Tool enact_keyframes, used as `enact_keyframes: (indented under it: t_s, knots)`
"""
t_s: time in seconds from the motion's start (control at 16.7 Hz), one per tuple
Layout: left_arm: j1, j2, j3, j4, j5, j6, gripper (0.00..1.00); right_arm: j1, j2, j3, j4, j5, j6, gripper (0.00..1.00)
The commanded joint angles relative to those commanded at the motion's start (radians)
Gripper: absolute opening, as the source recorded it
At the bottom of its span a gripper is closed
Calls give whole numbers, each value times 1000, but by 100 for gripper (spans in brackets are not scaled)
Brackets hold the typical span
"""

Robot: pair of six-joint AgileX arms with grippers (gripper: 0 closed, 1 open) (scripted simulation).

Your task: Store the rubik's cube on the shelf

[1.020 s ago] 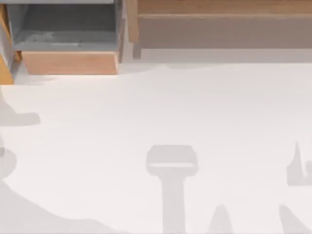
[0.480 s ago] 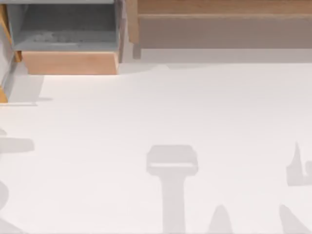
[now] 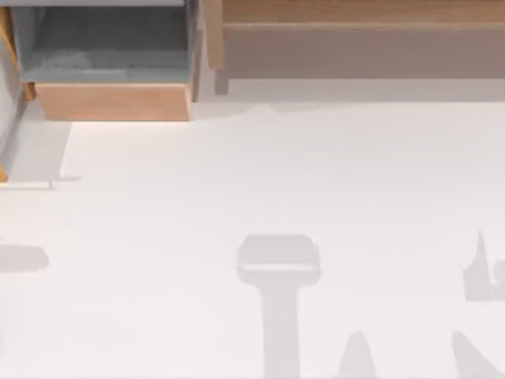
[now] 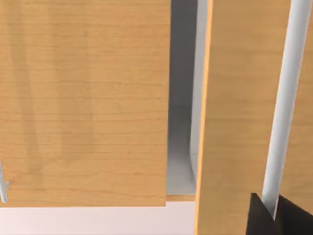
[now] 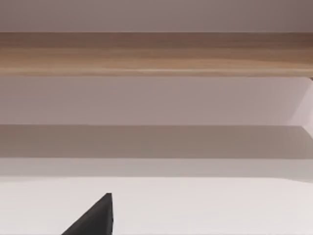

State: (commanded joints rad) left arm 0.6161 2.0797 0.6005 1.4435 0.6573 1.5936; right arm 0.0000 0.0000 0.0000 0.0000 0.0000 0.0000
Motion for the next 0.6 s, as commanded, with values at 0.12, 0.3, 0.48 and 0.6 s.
enact_keyframes:
  t_s: [0.12, 0.3, 0.48, 0.6]
  knots:
    - [31, -19, -74, 31, 33, 1, 0, 0, 0, 0, 0, 0, 0, 100]
    - [65, -45, -114, 63, 66, 2, 0, 0, 0, 0, 0, 0, 0, 100]
    - [65, -45, -114, 63, 66, 2, 0, 0, 0, 0, 0, 0, 0, 100]
    - [65, -45, -114, 63, 66, 2, 15, 0, 0, 0, 0, 0, 0, 100]
